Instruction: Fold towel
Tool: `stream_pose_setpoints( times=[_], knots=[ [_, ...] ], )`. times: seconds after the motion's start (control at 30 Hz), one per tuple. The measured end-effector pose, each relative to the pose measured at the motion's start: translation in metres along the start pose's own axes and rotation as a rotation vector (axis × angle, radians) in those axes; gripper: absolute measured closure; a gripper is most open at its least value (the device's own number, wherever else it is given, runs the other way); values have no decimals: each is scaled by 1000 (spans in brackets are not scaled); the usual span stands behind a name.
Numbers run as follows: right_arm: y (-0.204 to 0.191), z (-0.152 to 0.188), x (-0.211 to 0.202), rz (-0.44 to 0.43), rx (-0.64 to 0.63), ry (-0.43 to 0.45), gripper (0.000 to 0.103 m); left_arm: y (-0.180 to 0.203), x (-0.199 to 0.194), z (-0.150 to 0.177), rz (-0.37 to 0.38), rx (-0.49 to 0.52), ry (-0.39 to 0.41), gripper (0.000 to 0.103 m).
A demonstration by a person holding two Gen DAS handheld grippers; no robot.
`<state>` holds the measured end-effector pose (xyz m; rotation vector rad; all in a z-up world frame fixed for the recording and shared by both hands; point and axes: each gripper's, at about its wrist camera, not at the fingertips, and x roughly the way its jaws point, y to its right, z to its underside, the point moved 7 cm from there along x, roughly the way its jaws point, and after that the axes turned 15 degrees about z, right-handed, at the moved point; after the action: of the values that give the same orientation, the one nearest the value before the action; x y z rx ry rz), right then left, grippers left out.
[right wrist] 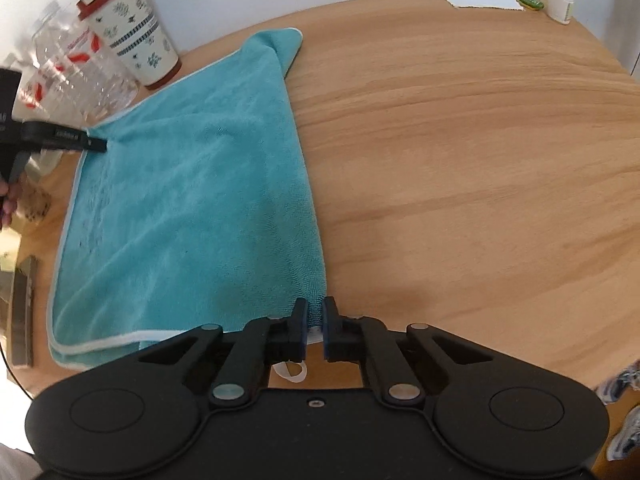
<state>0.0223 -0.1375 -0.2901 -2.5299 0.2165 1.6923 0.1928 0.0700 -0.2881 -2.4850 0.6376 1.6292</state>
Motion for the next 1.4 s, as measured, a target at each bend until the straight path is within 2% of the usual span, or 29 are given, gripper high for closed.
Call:
stream_pose_setpoints(
  times=[0.23,0.33,0.4,0.43,0.47,0.5,0.57,0.63,0.73,0.83,0.9,1.13,1.23,1.3,1.33,1.4],
  knots=[
    [-17,27,-17,46,-59,-8,97,0,6,0,-16,30,4,94],
    [-24,29,-17,76,-123,21,94,2,7,-2,-15,38,-2,94],
    [-20,28,-25,74,-129,52,86,3,6,-4,-10,37,-8,92],
    [-18,28,-30,70,-132,66,73,3,4,-5,-7,33,-10,89],
    [-15,30,-35,68,-141,82,67,3,1,-6,-5,29,-8,87],
    [-12,35,-40,66,-155,98,67,4,-4,-7,-1,33,4,86],
    [-8,45,-43,48,-157,102,67,6,-14,-6,-5,54,22,80],
    [-9,55,-38,44,-164,96,67,11,-22,-2,4,62,22,80],
    [-16,60,-29,69,-177,120,68,22,-34,14,85,27,6,80],
    [-18,59,-25,46,-121,136,68,29,-40,29,111,-9,-22,80],
    [-20,61,-21,65,-128,147,68,34,-41,42,129,-18,-38,80],
    [-18,56,-14,73,-54,202,69,43,-48,81,121,-41,-73,80],
    [-22,54,-13,66,-52,224,83,46,-59,109,140,-79,-110,80],
    [-24,53,-12,76,-56,233,85,46,-63,125,158,-107,-128,80],
    [-25,52,-12,81,-58,237,91,45,-65,130,158,-116,-131,80],
    [-25,53,-11,81,-54,233,92,46,-66,142,171,-135,-147,79]
  ],
)
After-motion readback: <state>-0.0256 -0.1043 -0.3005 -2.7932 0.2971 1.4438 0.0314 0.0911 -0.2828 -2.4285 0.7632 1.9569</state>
